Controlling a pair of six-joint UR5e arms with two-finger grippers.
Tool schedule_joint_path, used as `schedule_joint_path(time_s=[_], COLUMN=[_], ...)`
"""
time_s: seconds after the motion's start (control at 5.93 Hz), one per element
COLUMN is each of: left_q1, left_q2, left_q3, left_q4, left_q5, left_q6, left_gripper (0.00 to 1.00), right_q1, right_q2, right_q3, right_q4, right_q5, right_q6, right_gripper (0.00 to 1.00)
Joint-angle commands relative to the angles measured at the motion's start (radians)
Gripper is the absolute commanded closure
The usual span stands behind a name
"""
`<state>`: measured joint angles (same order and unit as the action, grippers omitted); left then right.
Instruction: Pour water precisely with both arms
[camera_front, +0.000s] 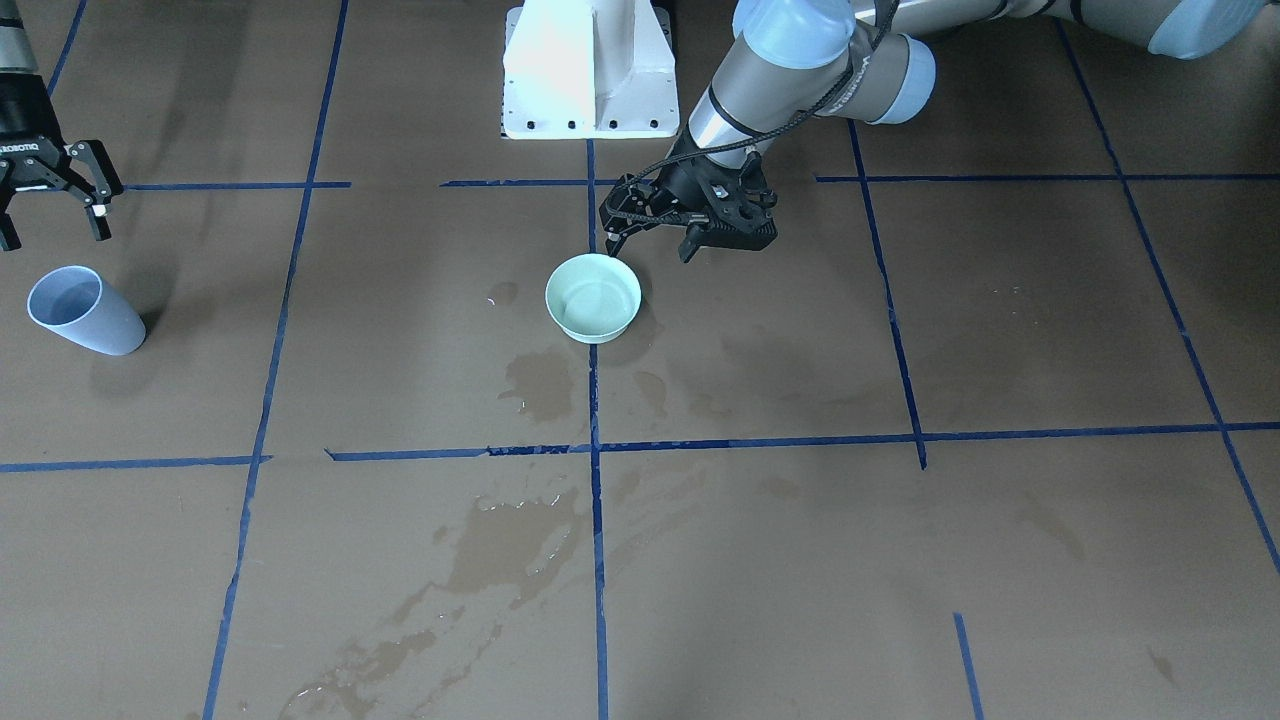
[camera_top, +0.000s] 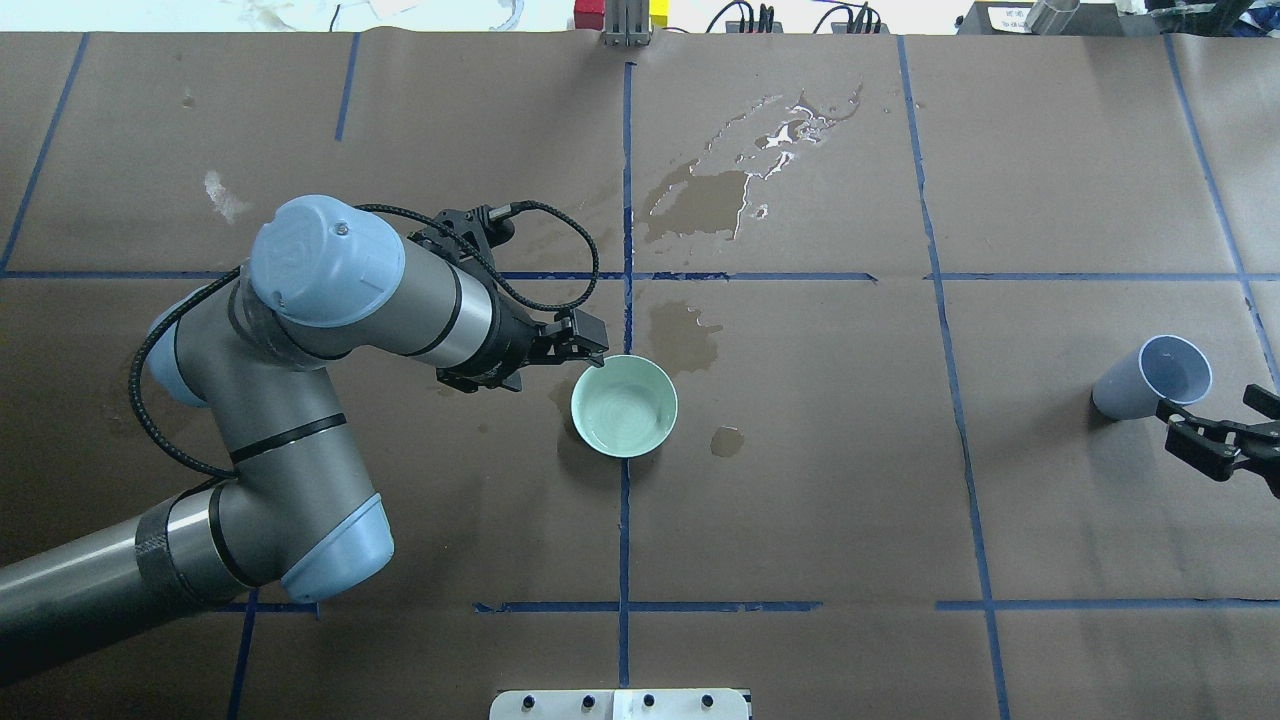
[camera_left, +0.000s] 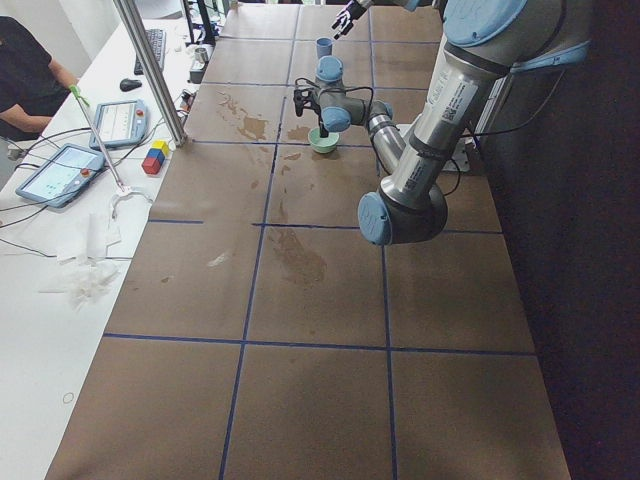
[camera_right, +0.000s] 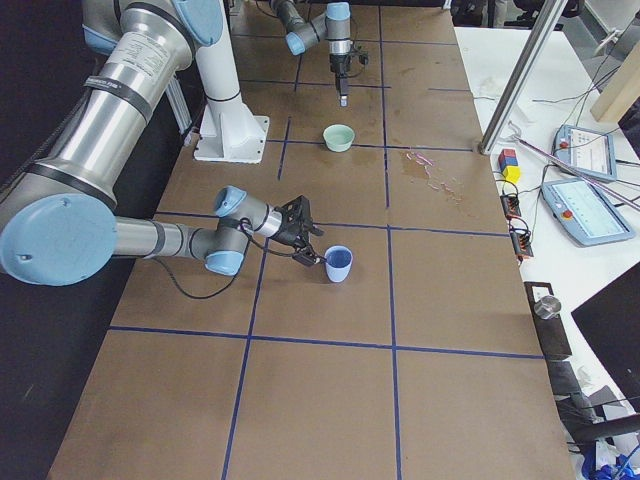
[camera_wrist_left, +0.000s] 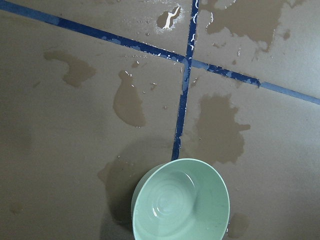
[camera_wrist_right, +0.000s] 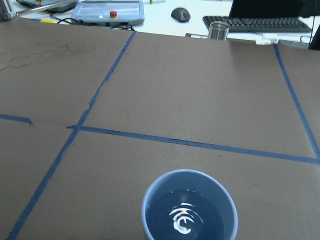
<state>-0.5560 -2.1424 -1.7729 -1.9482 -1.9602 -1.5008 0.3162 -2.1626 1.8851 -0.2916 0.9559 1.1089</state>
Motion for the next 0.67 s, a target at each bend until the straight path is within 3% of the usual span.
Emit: schedule_joint_path(time_s=[0.0,0.51], left_q1=[-0.001,0.001], left_q2=[0.009,0.022], left_q3=[0.000,-0.006], left_q4=[0.000,0.000], left_q5=[0.021,0.023], left_q6=[-0.001,-0.001], left_gripper=[0.00,0.00], right_q1=[-0.200,-0.275], right_q2=[0.007,0.010], right_q3=[-0.089,-0.119], right_q4=[0.011,0.020], right_q5=[-0.294,-0.419], right_q6=[0.090,0.213], right_gripper=[0.00,0.00])
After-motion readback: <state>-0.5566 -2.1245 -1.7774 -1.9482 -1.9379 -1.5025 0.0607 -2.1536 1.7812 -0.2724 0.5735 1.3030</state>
